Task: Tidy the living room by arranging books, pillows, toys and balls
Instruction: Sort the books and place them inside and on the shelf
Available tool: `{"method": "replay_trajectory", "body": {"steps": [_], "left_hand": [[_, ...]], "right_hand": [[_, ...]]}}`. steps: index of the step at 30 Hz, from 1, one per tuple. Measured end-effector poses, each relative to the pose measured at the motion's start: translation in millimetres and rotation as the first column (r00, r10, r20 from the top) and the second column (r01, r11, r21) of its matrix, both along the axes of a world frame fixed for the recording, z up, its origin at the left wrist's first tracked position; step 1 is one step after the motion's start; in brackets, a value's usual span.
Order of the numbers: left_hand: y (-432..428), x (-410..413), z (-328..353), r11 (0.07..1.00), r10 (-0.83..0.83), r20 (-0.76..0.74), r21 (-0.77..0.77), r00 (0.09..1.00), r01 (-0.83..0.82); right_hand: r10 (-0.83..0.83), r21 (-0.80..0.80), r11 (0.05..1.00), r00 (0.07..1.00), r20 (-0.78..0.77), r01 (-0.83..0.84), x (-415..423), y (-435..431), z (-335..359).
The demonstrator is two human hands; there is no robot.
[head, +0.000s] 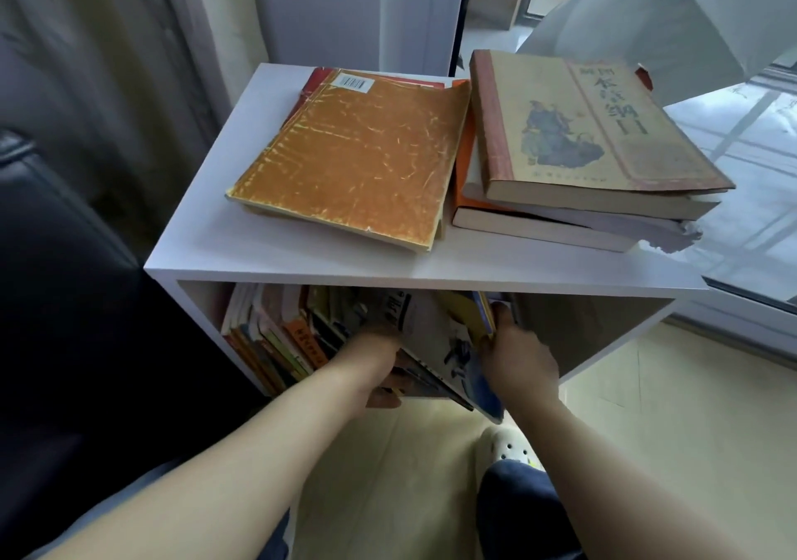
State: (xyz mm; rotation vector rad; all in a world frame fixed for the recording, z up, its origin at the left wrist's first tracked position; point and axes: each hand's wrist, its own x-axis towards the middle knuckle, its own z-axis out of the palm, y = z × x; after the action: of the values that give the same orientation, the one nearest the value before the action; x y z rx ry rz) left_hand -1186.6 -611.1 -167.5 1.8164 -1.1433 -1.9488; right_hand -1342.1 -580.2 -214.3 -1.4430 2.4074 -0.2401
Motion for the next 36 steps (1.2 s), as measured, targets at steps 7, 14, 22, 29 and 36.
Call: {"method": "replay_trajectory", "body": {"steps": [7, 14, 22, 29, 36], "left_hand": [[-18, 11, -9, 0.996, 0.085, 0.016, 0.027, 0.996, -0.085], [-30, 9, -11, 0.992, 0.066, 0.042, 0.108, 0.997, -0.070], [-34, 7, -9, 0.992, 0.008, 0.023, 0.127, 1.000, -0.010], [-33, 7, -12, 0.993, 0.016, 0.025, 0.120, 1.000, -0.019], [-35, 10, -14, 0.995, -0.010, 0.047, 0.103, 0.999, 0.005]], "right_hand": [[0.159, 0.090, 0.985, 0.978, -0.133, -0.148, 6, -23, -46], [0.233, 0.027, 0.972, 0.972, -0.014, -0.233, 24, -32, -120], [0.393, 0.238, 0.897, 0.918, -0.044, -0.372, 18, -65, -132], [0.269, 0.191, 0.939, 0.957, 0.111, -0.286, 23, -79, -130], [0.211, 0.170, 0.961, 0.975, 0.065, -0.219, 26, -77, -135]]}}
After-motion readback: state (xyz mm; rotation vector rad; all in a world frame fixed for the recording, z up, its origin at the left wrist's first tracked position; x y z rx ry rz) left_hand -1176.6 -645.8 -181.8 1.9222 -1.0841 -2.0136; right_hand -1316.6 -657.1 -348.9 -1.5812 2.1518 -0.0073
